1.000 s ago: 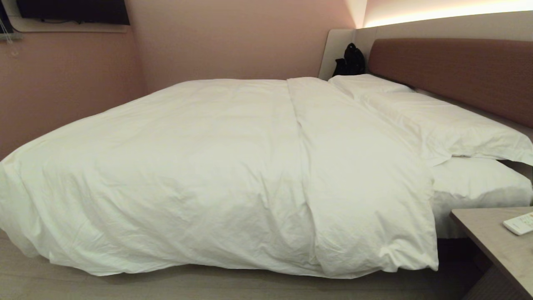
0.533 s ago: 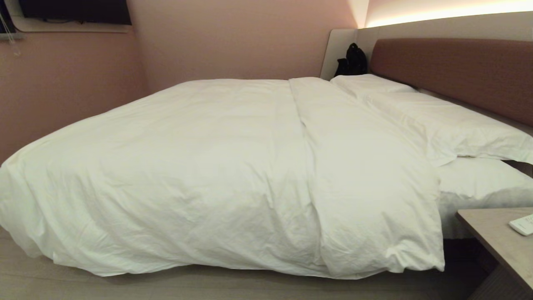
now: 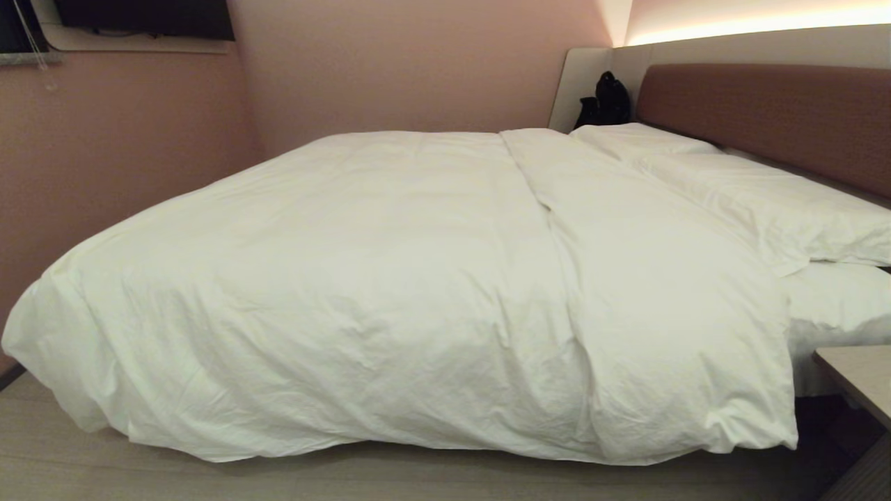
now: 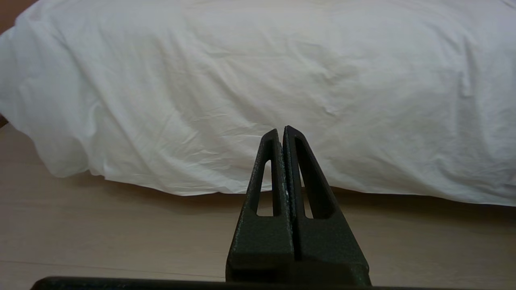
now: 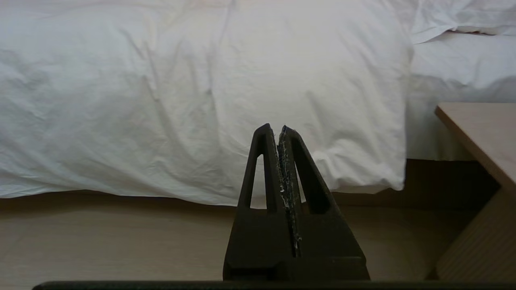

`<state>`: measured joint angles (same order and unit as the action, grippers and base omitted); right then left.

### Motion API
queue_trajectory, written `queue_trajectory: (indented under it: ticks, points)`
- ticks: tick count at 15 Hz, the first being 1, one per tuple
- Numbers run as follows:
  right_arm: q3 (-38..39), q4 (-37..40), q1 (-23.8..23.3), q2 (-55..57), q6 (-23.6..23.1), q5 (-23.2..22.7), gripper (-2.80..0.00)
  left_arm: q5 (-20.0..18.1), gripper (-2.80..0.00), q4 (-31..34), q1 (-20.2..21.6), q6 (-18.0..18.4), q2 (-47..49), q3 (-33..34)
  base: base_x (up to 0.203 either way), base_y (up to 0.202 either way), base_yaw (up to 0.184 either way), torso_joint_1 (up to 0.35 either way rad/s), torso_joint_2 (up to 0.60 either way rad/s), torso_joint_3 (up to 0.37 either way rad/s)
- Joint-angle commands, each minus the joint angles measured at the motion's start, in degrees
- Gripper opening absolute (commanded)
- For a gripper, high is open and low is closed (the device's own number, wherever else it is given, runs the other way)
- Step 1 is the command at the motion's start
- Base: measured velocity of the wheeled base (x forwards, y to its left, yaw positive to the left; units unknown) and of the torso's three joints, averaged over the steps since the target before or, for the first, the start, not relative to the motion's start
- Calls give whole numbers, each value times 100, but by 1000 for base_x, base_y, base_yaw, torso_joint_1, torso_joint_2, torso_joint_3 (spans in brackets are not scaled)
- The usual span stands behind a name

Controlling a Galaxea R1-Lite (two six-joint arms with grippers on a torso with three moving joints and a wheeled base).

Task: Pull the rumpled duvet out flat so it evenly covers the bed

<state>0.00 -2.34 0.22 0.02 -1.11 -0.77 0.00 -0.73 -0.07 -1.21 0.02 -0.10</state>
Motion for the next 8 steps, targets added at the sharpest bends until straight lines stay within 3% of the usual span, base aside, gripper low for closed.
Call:
queue_trajectory:
  ticks: [1, 8]
  points:
    - [0, -3, 4, -2, -3, -2, -280, 0, -280, -4, -1, -2, -2, 1, 0, 199, 2, 6, -1, 2]
    - [0, -3, 4, -2, -10, -2, -280, 0, -280, -6, -1, -11, -2, 1, 0, 194, 1, 2, 5, 2]
